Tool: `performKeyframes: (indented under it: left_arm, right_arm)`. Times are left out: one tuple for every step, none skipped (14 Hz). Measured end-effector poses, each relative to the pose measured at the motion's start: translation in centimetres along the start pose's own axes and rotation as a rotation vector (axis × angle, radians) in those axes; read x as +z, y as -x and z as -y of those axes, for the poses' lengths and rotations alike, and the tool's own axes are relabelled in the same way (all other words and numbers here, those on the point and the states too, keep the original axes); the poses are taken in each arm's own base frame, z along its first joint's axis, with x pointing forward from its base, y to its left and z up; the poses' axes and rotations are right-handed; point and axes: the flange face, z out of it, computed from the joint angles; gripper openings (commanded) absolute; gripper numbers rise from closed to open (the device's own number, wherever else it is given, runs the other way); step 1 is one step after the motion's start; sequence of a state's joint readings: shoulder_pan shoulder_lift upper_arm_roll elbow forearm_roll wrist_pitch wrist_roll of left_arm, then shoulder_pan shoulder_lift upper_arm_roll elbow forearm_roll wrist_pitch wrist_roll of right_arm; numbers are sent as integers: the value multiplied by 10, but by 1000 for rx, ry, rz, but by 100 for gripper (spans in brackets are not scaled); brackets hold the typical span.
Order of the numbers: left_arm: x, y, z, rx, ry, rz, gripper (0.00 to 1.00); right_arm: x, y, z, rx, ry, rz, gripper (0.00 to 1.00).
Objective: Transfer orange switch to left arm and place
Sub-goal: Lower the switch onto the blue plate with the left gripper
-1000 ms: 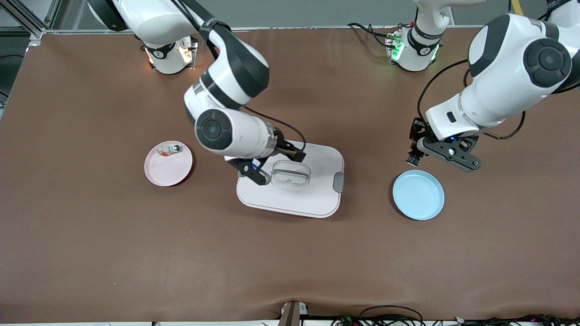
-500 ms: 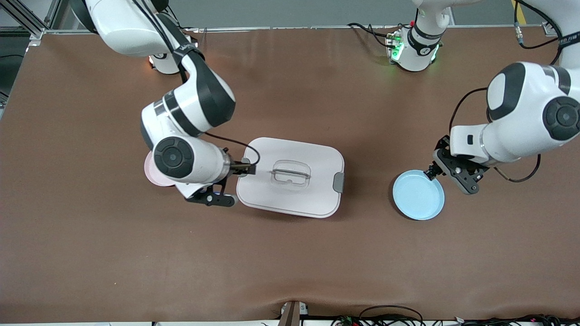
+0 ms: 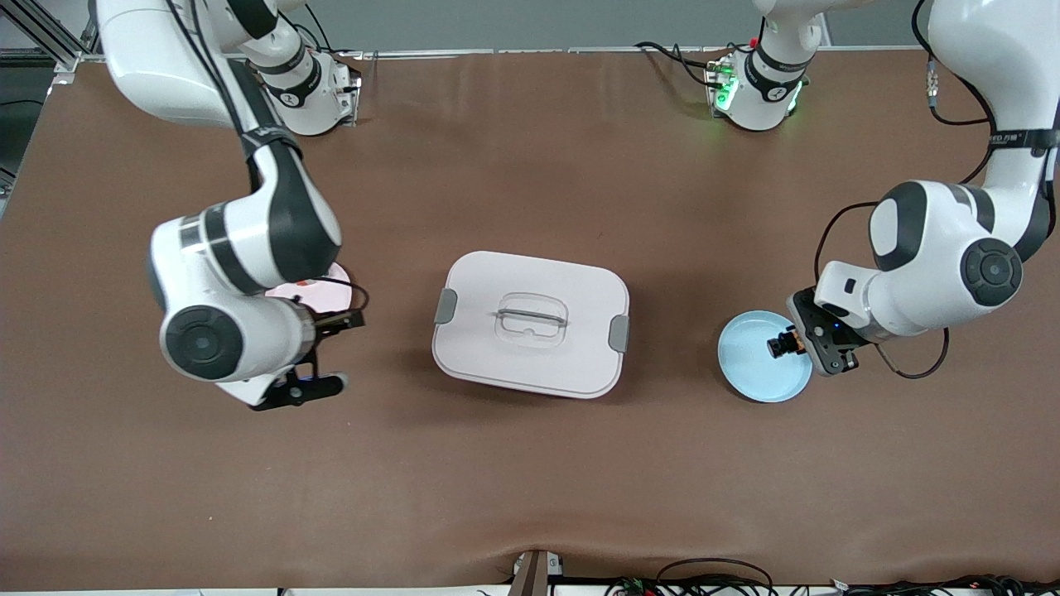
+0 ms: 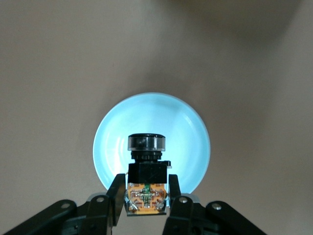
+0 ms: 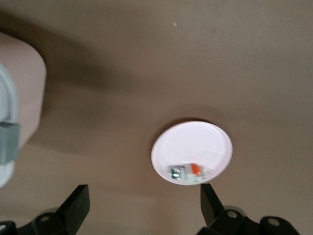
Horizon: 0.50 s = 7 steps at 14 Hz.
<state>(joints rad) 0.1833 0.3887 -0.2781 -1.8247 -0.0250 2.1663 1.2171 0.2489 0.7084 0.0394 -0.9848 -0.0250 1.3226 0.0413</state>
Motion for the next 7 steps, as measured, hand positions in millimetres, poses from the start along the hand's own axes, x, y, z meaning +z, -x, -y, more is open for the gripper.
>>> performKeyframes:
  left_arm:
    - [13,10,2,10,-3,-5,0]
    - [26,17,2,15,-6,-8,0]
    - [38,20,0,16,-12,-12,0]
    - [50,22,-4,17,-19,-15,0]
    - [59,22,-9,20,-26,-18,0]
    - [67,23,-13,26,-29,-19,0]
    - [72,24,-16,35,-29,-19,0]
  right_arm:
    - [-7,7,-19,-3,-7,10,100]
    - [-14,16,-37,1,-16,22,100]
    - [-20,25,-53,14,-25,38,100]
    - [-26,35,-68,31,-31,57,100]
    - [-31,44,-82,49,-28,71,100]
    - [-39,54,-95,69,-17,79,100]
    - [-47,64,-107,87,-9,80,100]
